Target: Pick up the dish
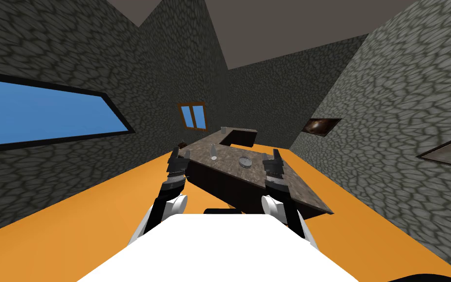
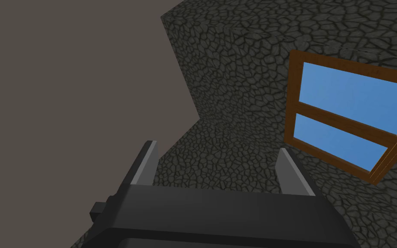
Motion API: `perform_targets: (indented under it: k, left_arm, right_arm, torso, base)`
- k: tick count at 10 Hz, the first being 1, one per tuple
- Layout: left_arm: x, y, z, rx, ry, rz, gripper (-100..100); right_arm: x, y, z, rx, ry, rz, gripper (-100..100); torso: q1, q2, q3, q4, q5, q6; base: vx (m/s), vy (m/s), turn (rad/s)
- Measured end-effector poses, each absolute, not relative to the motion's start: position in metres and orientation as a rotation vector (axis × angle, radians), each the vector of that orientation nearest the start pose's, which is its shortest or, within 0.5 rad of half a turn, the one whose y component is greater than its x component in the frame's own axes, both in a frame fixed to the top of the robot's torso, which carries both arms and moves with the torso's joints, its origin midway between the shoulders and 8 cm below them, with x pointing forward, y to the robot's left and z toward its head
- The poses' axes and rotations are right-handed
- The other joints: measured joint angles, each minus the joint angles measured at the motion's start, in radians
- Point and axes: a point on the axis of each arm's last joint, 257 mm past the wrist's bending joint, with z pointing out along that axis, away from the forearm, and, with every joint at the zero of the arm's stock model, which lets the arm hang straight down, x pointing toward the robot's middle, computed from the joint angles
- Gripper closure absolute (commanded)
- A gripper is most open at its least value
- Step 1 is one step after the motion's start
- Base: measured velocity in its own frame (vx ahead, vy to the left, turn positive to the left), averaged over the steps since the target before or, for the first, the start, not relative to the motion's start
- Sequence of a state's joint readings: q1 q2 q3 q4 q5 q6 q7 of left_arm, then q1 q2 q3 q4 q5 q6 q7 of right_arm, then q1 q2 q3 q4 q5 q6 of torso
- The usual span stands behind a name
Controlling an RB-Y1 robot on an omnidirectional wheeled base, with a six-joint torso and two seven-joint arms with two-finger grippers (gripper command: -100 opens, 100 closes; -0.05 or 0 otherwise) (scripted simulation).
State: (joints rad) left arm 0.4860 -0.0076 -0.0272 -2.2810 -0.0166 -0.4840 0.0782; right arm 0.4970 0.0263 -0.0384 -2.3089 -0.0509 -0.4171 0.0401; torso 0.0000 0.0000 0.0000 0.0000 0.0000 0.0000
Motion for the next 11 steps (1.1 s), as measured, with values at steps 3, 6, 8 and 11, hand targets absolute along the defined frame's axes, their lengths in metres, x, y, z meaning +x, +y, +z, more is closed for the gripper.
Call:
perform_targets:
  k: [3,6,8,11]
  left_arm:
    - [0.349,0.268,0.026,-0.688,0.596,-1.397,0]
    - [0.349,0.268,0.026,-0.688,0.596,-1.397,0]
    - [0.349,0.268,0.026,-0.688,0.596,-1.397,0]
    - [0.349,0.268,0.026,-0.688,0.596,-1.397,0]
  right_arm:
    - [0.359,-0.294,-0.013,0.722,0.751,1.211,-100]
    - [0.364,-0.29,-0.066,0.746,0.906,1.155,-100]
    - [0.366,-0.29,-0.124,0.787,1.058,1.085,-100]
    - [0.351,-0.303,-0.204,0.859,1.257,0.978,-100]
  torso:
    - [0.005,-0.002,-0.001,0.0,0.001,0.0]
    - [0.006,-0.001,-0.001,0.0,0.001,0.0]
    - [0.012,-0.003,-0.002,-0.001,0.002,0.0]
    - [0.009,-0.002,-0.001,-0.001,0.002,0.0]
  base:
    - [0.031,0.093,0.012]
    - [0.024,0.113,0.016]
    - [0.039,0.201,0.028]
    - [0.036,0.124,0.01]
